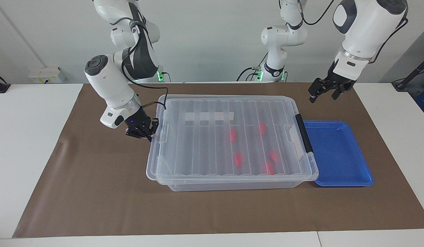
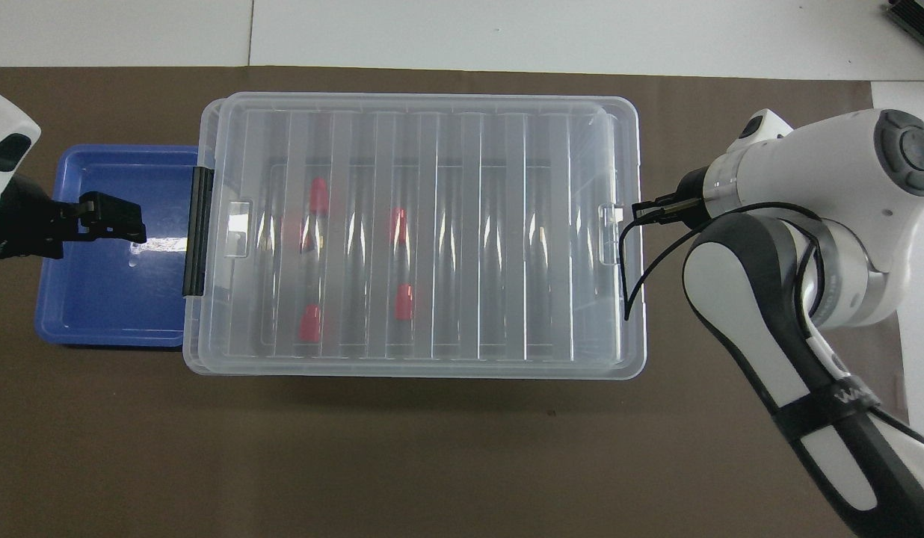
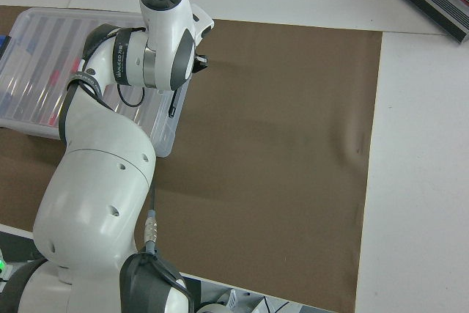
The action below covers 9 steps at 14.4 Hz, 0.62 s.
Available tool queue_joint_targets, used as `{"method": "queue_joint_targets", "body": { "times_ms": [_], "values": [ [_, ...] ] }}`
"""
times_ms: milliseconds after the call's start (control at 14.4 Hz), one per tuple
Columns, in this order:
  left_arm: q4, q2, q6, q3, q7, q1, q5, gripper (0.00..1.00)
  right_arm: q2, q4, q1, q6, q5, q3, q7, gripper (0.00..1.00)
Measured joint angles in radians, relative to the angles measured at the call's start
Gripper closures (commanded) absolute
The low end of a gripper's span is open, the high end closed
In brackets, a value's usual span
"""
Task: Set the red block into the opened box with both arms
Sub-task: 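Slide the clear lid toward the left gripper to close the box, then release the lid and withdraw the right gripper from the box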
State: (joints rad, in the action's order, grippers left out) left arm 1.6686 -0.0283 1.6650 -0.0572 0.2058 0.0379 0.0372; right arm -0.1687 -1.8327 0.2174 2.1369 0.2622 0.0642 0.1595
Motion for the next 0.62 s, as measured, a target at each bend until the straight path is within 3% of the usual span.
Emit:
{"method": "queue_joint_targets", "body": {
  "times_ms": [208, 277, 346, 623],
  "values": [
    [0.000, 0.000, 0.000, 0.000, 0.000, 0.000, 0.000, 0.00, 0.000, 0.000, 0.000, 0.000, 0.000, 0.000, 0.000, 1.00],
    [0.000, 0.000, 0.000, 0.000, 0.000, 0.000, 0.000, 0.00, 0.000, 0.000, 0.000, 0.000, 0.000, 0.000, 0.000, 0.64],
    [0.000, 0.000, 0.000, 0.000, 0.000, 0.000, 0.000, 0.00, 0.000, 0.000, 0.000, -0.001, 0.000, 0.001, 0.000, 0.01],
    [0.000, 0.000, 0.000, 0.000, 0.000, 0.000, 0.000, 0.00, 0.017, 0.006, -0.019, -0.021, -0.056, 0.020, -0.001, 0.00]
  ]
}}
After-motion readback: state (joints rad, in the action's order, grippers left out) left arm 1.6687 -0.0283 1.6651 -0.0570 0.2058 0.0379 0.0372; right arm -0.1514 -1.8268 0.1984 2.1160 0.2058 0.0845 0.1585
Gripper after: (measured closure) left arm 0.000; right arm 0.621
